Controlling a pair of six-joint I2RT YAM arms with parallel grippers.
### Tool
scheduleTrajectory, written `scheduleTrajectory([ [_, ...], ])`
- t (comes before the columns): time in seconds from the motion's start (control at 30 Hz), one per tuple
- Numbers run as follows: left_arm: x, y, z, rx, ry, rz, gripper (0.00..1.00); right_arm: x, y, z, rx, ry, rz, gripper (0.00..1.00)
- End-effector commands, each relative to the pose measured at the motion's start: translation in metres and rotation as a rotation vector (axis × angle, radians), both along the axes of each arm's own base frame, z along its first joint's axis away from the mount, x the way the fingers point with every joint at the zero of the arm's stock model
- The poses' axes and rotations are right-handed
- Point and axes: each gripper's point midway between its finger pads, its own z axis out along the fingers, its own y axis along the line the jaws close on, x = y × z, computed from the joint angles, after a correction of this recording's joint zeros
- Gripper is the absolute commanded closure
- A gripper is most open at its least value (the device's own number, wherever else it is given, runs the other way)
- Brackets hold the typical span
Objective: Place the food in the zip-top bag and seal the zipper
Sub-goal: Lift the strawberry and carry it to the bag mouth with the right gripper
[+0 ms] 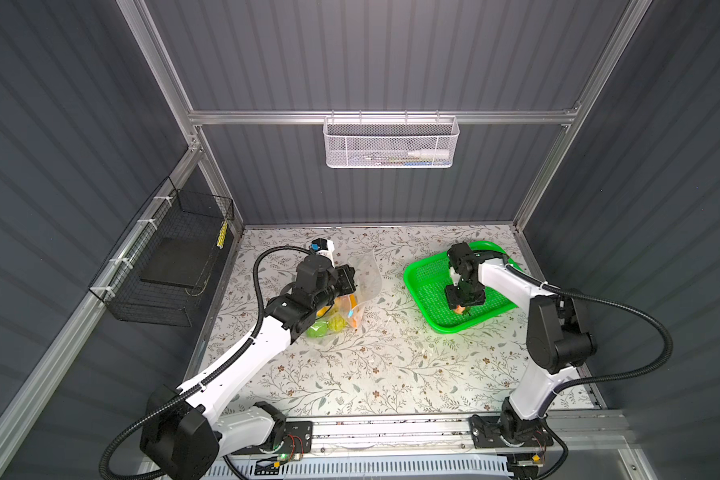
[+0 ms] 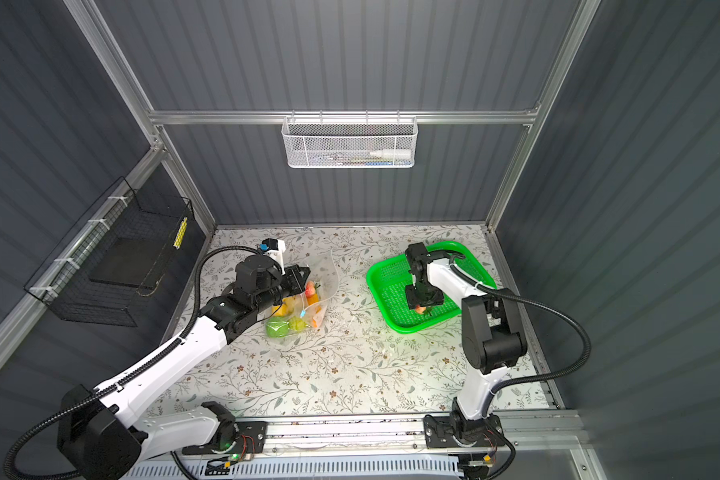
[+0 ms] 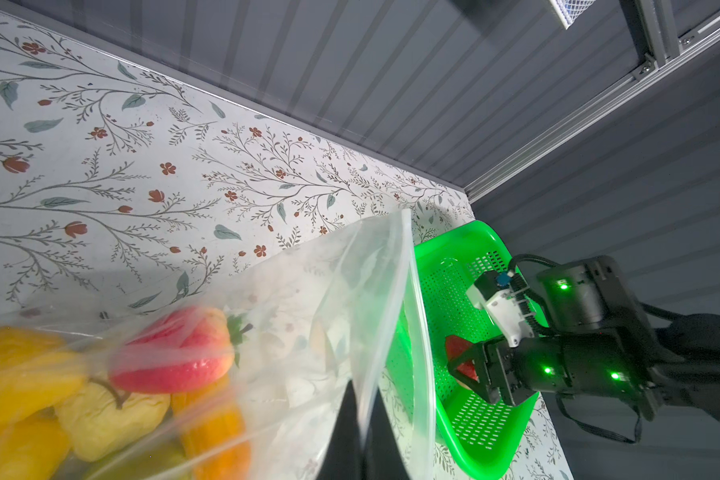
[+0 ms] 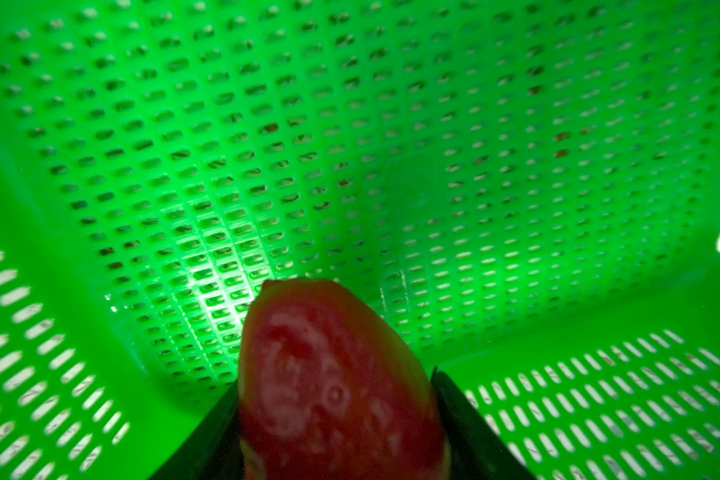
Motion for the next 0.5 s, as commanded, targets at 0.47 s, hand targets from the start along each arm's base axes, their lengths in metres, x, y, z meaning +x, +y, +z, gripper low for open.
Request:
scheduleTrajectory([
  [0.47,-0.003,0.009,0.016,0.0,-0.033,0.03,1.0,0.021,0.101,0.185,0.599,-0.471,0.102,0.5],
])
